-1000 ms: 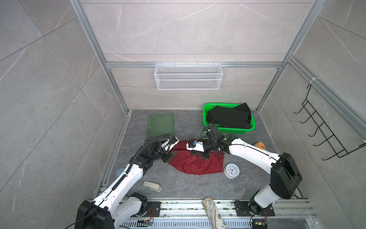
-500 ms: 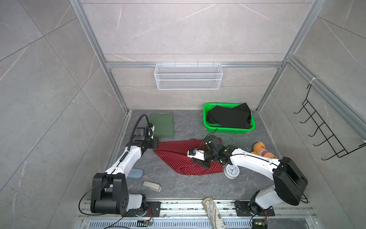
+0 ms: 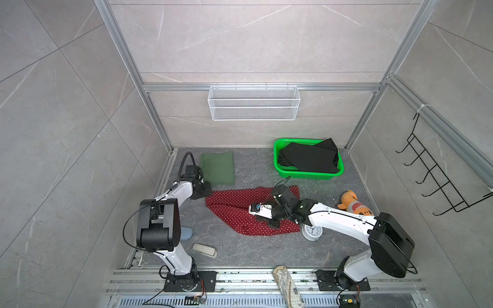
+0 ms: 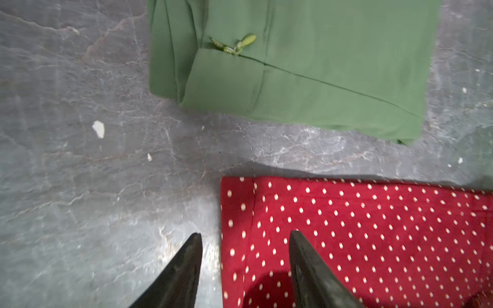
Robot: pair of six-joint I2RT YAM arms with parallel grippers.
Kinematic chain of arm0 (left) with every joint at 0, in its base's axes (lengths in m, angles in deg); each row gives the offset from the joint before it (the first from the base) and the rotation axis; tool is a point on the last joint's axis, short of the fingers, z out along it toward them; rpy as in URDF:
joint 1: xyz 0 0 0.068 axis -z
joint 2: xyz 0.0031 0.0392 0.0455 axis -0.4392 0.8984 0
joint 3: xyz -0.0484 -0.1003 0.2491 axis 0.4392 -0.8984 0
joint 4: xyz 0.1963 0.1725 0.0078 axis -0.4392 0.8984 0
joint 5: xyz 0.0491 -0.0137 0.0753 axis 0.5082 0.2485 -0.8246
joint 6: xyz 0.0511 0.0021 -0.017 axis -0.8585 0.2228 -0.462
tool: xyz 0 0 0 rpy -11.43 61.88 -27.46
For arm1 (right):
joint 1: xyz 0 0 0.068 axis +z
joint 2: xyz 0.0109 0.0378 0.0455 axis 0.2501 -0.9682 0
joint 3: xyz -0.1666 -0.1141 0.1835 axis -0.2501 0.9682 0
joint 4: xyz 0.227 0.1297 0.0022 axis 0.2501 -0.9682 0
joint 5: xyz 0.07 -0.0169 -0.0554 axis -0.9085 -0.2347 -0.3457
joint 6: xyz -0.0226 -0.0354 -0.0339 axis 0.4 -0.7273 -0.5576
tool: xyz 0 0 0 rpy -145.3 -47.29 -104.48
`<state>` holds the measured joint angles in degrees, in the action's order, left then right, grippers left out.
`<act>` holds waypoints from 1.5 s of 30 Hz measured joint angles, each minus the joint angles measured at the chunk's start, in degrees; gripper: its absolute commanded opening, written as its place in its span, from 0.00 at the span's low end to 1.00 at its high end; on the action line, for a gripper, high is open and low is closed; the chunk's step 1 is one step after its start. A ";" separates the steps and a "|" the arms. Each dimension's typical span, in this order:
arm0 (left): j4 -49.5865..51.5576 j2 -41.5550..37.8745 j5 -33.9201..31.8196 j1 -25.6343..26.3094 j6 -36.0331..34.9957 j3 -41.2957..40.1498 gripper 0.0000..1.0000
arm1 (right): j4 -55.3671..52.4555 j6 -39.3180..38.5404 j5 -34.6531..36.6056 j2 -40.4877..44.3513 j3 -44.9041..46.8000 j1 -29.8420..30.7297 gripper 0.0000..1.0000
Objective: Fold and stack skirts
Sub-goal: Fold the skirt at the center of the table.
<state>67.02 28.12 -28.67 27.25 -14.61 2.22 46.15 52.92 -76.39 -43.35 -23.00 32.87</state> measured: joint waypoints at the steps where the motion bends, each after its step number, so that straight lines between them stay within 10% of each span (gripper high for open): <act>1: 0.00 1.01 -0.02 0.00 0.09 0.55 0.56 | 0.00 0.13 0.15 0.00 0.00 0.20 0.00; 17: 2.14 7.63 2.99 0.00 0.94 5.84 0.00 | -0.07 1.01 2.58 0.00 -0.13 0.63 0.00; 30: 2.45 7.43 3.04 -0.02 0.96 5.07 0.00 | -1.36 2.99 8.59 1.18 -0.72 0.61 0.00; 45: 8.55 -18.16 6.32 -0.85 9.44 10.84 0.00 | -18.64 16.74 25.49 17.81 -12.00 -9.66 0.00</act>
<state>75.57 9.96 -22.35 26.39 -5.17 13.06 27.50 69.66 -50.90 -25.54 -34.99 23.21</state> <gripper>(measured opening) 0.047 0.059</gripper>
